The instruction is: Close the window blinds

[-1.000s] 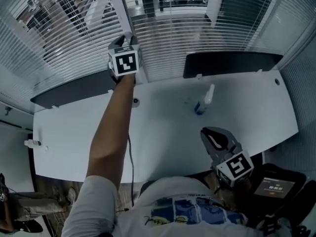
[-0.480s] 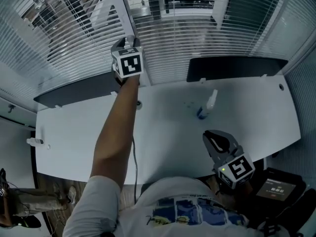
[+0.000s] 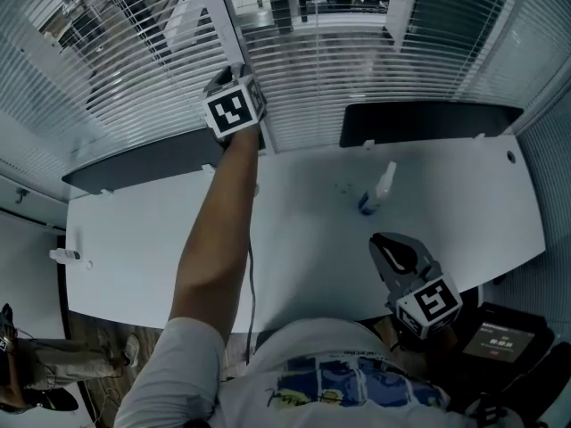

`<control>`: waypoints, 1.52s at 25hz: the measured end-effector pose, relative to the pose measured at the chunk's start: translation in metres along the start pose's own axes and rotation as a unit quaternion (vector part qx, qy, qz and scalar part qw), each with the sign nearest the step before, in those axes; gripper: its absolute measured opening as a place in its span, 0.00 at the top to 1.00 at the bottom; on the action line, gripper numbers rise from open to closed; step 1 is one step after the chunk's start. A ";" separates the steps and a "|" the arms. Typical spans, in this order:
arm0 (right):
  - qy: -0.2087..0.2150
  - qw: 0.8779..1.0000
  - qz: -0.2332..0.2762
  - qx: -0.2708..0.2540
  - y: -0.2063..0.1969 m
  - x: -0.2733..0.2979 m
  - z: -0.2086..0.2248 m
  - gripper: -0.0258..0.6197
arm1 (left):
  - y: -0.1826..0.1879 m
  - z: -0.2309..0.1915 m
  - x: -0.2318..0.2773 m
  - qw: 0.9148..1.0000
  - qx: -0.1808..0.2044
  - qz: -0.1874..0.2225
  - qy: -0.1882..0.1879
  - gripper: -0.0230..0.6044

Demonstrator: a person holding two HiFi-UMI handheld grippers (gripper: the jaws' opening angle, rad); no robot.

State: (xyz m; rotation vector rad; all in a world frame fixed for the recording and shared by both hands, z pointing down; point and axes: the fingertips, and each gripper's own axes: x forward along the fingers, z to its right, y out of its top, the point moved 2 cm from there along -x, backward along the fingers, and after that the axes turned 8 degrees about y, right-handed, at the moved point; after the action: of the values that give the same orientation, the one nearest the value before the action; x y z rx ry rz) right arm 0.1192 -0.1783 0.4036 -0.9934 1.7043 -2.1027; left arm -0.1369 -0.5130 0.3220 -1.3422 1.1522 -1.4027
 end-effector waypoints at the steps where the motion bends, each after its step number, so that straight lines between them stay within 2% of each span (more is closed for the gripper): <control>1: 0.000 1.000 0.000 0.000 0.000 0.000 0.000 0.94 | -0.002 0.000 0.001 0.999 -0.041 -0.005 -0.011 0.76; 3: 0.001 1.000 -0.002 0.001 -0.001 0.000 0.000 0.94 | -0.005 -0.001 0.003 0.990 -0.139 -0.018 -0.031 0.76; 4: 0.000 1.000 -0.003 0.001 -0.001 0.001 0.000 0.93 | -0.005 -0.003 0.003 0.980 -0.193 -0.024 -0.041 0.76; 6: 0.000 1.000 -0.003 0.002 -0.001 0.001 0.000 0.94 | -0.007 -0.006 0.003 0.953 -0.294 -0.033 -0.063 0.76; 8: 0.001 1.000 -0.002 0.002 0.000 0.001 0.000 0.94 | -0.008 -0.008 0.004 0.924 -0.373 -0.037 -0.083 0.76; 10: 0.001 1.000 -0.003 0.002 -0.001 0.001 0.000 0.94 | -0.010 -0.009 0.004 0.896 -0.432 -0.040 -0.100 0.76; 11: 0.001 1.000 -0.005 0.002 -0.002 0.000 0.000 0.94 | -0.011 -0.010 0.005 0.885 -0.452 -0.041 -0.106 0.76; 14: 0.001 1.000 -0.006 0.002 -0.003 0.001 0.000 0.94 | -0.013 -0.010 0.006 0.860 -0.495 -0.043 -0.117 0.76; 18: 0.000 1.000 -0.004 0.005 -0.002 0.001 0.001 0.94 | -0.014 -0.011 0.007 0.833 -0.537 -0.045 -0.129 0.76; 24: -0.002 1.000 -0.007 0.003 -0.004 0.000 0.001 0.94 | -0.018 -0.010 0.008 0.780 -0.607 -0.042 -0.147 0.76; 25: -0.003 1.000 -0.008 0.003 -0.006 -0.001 0.002 0.94 | -0.019 -0.009 0.008 0.769 -0.621 -0.038 -0.148 0.76; 29: -0.005 1.000 -0.008 0.003 -0.009 -0.002 0.003 0.94 | -0.023 -0.007 0.010 0.714 -0.681 -0.025 -0.161 0.76; 30: -0.005 1.000 -0.007 0.003 -0.008 -0.002 0.003 0.93 | -0.024 -0.007 0.010 0.703 -0.691 -0.025 -0.165 0.76; 36: -0.005 1.000 -0.011 0.003 -0.007 -0.002 0.003 0.94 | -0.025 -0.006 0.012 0.658 -0.730 -0.015 -0.183 0.76; 38: -0.005 1.000 -0.012 0.003 -0.007 -0.001 0.002 0.94 | -0.026 -0.007 0.012 0.649 -0.736 -0.015 -0.192 0.76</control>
State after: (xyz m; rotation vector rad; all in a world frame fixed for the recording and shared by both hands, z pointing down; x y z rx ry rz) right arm 0.1229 -0.1770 0.4097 -1.0270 1.6889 -2.1133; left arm -0.1438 -0.5189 0.3500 -2.5067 2.0046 0.2305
